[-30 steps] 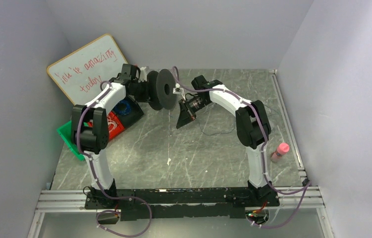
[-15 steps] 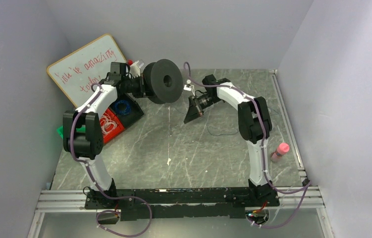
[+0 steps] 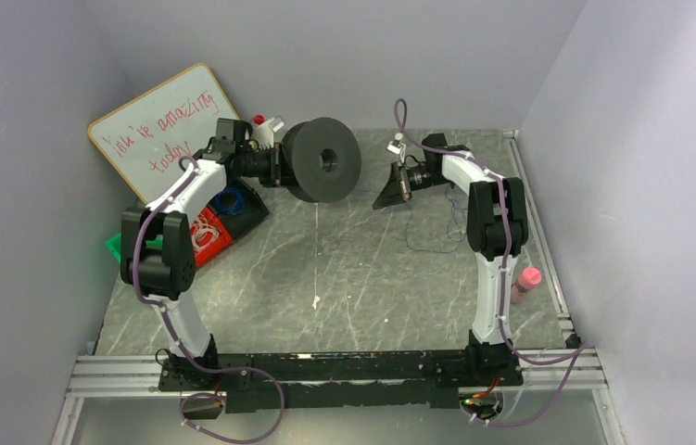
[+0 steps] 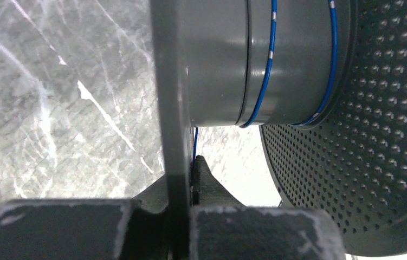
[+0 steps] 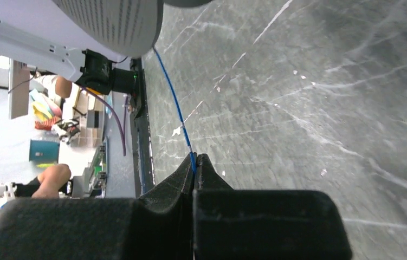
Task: Wrap the cables
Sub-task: Wrap the cable around the cable reel.
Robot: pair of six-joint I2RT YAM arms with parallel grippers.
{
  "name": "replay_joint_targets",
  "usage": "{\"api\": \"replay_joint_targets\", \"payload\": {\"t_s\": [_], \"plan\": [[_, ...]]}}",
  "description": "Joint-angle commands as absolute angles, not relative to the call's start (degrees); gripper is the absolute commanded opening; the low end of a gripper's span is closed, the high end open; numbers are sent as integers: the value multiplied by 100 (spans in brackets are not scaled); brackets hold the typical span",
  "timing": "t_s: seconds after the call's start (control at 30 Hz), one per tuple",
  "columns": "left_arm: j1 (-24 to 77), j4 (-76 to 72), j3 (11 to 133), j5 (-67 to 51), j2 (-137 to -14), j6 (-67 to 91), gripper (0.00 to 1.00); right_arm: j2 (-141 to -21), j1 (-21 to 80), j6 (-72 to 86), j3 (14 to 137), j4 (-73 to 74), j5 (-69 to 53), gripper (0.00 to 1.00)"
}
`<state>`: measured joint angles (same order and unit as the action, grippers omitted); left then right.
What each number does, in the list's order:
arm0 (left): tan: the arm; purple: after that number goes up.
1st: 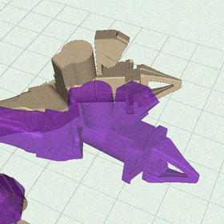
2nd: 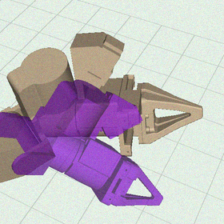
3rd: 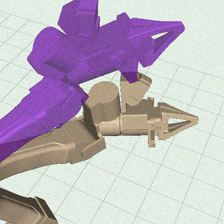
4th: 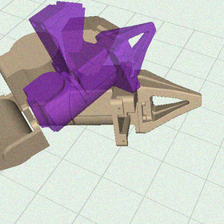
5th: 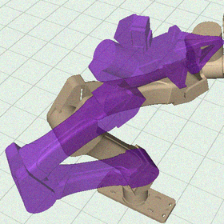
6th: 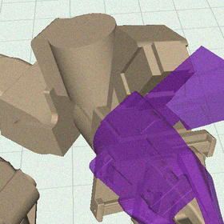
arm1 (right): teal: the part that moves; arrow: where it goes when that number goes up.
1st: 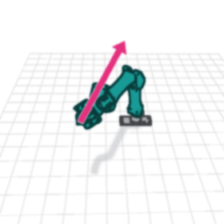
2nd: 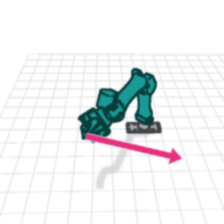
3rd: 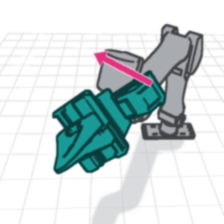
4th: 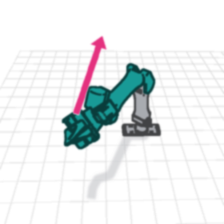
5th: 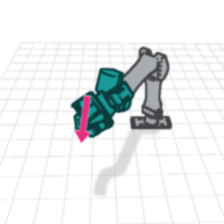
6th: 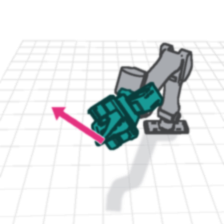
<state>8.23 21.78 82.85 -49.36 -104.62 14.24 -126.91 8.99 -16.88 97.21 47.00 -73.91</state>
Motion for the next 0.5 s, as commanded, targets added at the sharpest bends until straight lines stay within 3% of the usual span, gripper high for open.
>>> {"api": "replay_joint_targets", "payload": {"t_s": [0.0,0.47], "plan": [[1039,2234,8574,-5339,-10061,779,2,-12703,692,-1626,9733,4471,-7525,2],[1781,2837,8797,-4211,-10224,70,2,-12792,18,-1557,9998,4650,-7667,5]]}}
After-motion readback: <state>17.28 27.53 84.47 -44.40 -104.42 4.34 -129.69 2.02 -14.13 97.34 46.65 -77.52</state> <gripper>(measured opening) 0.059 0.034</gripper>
